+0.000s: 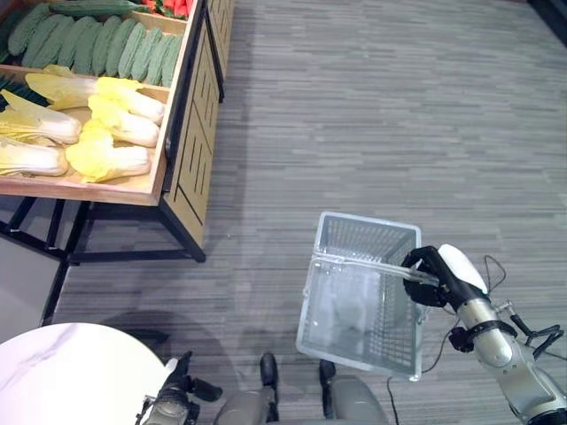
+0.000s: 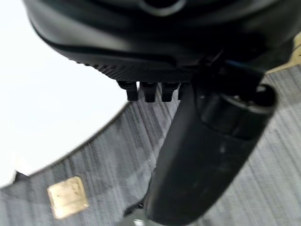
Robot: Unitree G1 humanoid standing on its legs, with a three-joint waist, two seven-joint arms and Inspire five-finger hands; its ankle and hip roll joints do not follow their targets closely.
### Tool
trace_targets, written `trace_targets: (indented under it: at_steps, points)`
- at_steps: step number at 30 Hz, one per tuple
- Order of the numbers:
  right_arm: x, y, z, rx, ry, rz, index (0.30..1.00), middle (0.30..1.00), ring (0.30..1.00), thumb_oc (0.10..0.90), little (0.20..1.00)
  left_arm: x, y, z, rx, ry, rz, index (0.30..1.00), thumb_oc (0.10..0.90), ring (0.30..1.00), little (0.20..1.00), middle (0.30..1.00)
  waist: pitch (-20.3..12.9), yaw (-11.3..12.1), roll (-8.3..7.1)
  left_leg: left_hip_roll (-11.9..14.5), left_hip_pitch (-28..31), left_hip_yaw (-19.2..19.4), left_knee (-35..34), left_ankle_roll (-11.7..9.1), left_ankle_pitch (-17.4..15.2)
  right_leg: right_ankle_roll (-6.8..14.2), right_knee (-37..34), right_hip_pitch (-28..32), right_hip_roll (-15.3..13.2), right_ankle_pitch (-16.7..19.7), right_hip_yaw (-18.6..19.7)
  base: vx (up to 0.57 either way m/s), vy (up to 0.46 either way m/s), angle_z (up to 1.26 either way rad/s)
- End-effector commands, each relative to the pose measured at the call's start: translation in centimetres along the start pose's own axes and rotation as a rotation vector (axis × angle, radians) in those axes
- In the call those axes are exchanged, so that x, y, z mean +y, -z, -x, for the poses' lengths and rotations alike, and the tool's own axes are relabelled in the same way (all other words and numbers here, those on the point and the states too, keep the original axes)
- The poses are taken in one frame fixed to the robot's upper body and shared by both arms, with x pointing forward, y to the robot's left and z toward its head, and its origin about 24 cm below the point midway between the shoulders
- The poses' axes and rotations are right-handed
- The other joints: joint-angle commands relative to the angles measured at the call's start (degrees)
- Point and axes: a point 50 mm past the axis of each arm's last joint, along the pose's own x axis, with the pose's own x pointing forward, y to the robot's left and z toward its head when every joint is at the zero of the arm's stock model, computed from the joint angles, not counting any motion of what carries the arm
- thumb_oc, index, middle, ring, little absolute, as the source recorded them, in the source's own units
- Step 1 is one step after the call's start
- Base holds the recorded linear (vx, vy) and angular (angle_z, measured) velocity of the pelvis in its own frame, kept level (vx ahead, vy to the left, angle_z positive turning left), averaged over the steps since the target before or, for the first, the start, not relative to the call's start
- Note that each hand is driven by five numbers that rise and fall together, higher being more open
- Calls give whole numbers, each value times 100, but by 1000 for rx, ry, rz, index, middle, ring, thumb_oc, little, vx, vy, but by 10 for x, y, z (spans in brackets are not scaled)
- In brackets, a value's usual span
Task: Get the vegetables into the basket
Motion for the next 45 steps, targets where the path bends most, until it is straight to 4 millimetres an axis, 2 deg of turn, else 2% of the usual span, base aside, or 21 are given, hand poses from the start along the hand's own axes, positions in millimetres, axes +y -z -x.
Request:
trace_targets:
  at_steps: [1,4,6,11,14,15,19,21,22,26,27,28,29,32,34,35,37,39,40,42,45]
  points:
    - [-65,-41,-27,-196,330,4,300,300,300,400,300,9,6,1,-3,-37,-17,1000,900,1000,1000,1000,-240,109,-52,361,-29,166,452,-401,-419,232,-928,78,-375,1131,-91,96,-31,-14]
    - [-66,-39,-30,-180,345,-11,300,300,300,400,300,11,-1,-1,-25,-40,-30,1000,900,1000,1000,1000,-182,72,-57,444,75,138,505,-498,-575,286,-1657,-135,-653,1428,-235,187,-99,-4]
    - [-63,-36,-33,-159,344,0,300,300,300,400,300,16,-5,-3,-26,-59,-35,1000,900,1000,1000,1000,-178,31,-125,563,364,143,514,-653,-778,443,-2201,-366,-909,1854,-479,409,-215,1]
    - [-62,-27,-28,-116,334,9,300,300,300,400,300,14,-3,-2,-14,-54,-44,1000,900,1000,1000,1000,-321,-43,-159,677,738,-30,558,-779,-984,417,-2051,-288,-840,1797,-735,355,-183,22]
    - [-62,-14,-15,-76,331,-9,300,300,300,400,300,5,6,1,14,-34,-31,1000,900,1000,1000,1000,-489,-131,34,1061,774,-277,1056,-991,-661,119,-1722,-169,-405,1325,-946,402,-282,15]
    - [-62,-14,-15,-76,331,-9,300,300,300,400,300,5,6,1,13,-34,-31,1000,900,1000,1000,1000,-501,-142,20,1045,752,-291,1052,-989,-641,116,-1732,-182,-422,1338,-952,183,-171,23]
    - [-70,-8,-7,-64,356,-8,300,300,300,400,300,2,0,0,-6,-34,-29,1000,900,1000,1000,1000,-419,-127,85,1300,182,-297,2294,-1161,131,-244,-1732,93,-171,939,-1127,211,-227,12]
    - [-73,-3,-3,-39,375,-1,300,300,300,400,300,3,-10,-2,-28,-50,-14,1000,900,1000,1000,1000,-299,-67,31,1328,-295,-192,2637,-1136,325,-376,-1798,387,-118,682,-1239,219,-232,20]
    - [-73,-3,-3,-39,375,-2,300,300,300,400,300,3,-10,-2,-28,-50,-14,1000,900,1000,1000,1000,-307,-77,16,1306,-311,-199,2624,-1128,350,-375,-1808,376,-138,697,-1245,172,-157,37]
    - [-76,-4,-2,-40,399,1,300,300,300,400,300,1,-14,-2,-39,-52,-21,1000,900,1000,1000,1000,-204,68,-63,1119,-1153,74,1873,-982,-109,-268,-1926,680,-239,510,-1326,192,-26,29]
    - [-75,-5,-4,-46,403,12,300,300,300,400,300,-1,-13,-1,-35,-51,-27,1000,900,1000,1000,1000,-217,179,-19,1172,-1498,99,1267,-1024,242,-228,-1955,791,-199,445,-1322,209,61,27]
    - [-75,-5,-4,-46,402,12,300,300,300,400,300,-2,-12,-1,-34,-50,-27,1000,900,1000,1000,1000,-215,183,-25,1167,-1451,109,1211,-1035,257,-228,-1946,803,-202,424,-1316,328,129,16]
    - [-72,-5,-5,-44,395,21,300,300,300,400,300,-2,-11,-1,-29,-48,-40,1000,900,1000,1000,1000,-230,301,27,1309,-1699,161,631,-1126,779,-214,-1993,1014,-133,360,-1293,191,68,4]
    - [-68,-6,-6,-45,385,19,300,300,300,400,300,-4,-4,0,-11,-44,-53,1000,900,1000,1000,1000,-275,372,23,1417,-1713,337,307,-1211,998,-174,-2059,1221,-138,313,-1261,264,136,-22]
    - [-59,-6,-4,-36,356,12,300,300,300,400,300,-7,4,2,21,-34,-57,1000,900,1000,1000,1000,-366,386,19,1411,-1503,510,311,-1154,917,-108,-2033,1342,-191,250,-1280,349,251,-18]
    - [-52,-6,-5,-24,339,5,300,300,300,400,300,-7,11,3,49,-35,-67,1000,900,1000,1000,1000,-422,435,-65,1244,-1416,514,365,-1041,808,-37,-1925,1434,-343,260,-1240,295,227,-23]
    - [-47,-6,-4,-21,329,-8,300,300,300,400,300,-7,12,3,55,-40,-69,1000,900,1000,1000,1000,-450,439,-110,1182,-1396,563,399,-966,736,-4,-1831,1411,-425,331,-1202,236,220,-16]
    - [-40,-10,-7,-29,320,-26,300,300,300,400,300,-5,15,4,69,-54,-58,1000,900,1000,1000,1000,-455,471,-226,1038,-1343,621,515,-810,557,102,-1582,1328,-583,598,-1081,248,302,11]
    - [-34,-13,-12,-33,302,-33,300,300,300,400,300,-3,16,4,73,-64,-72,1000,900,1000,1000,1000,-452,501,-329,894,-1244,641,555,-688,375,191,-1353,1266,-706,873,-1005,191,256,15]
    - [-32,-15,-14,-40,299,-38,300,300,300,400,300,-2,14,3,67,-68,-75,1000,900,1000,1000,1000,-453,518,-349,841,-1213,646,567,-623,316,216,-1222,1187,-759,1029,-968,141,221,5]
    - [-27,-22,-19,-60,283,-46,300,300,300,400,300,4,12,2,49,-74,-95,1000,900,1000,1000,1000,-402,503,-353,705,-1004,637,578,-430,97,251,-278,890,-799,1248,-890,137,248,2]
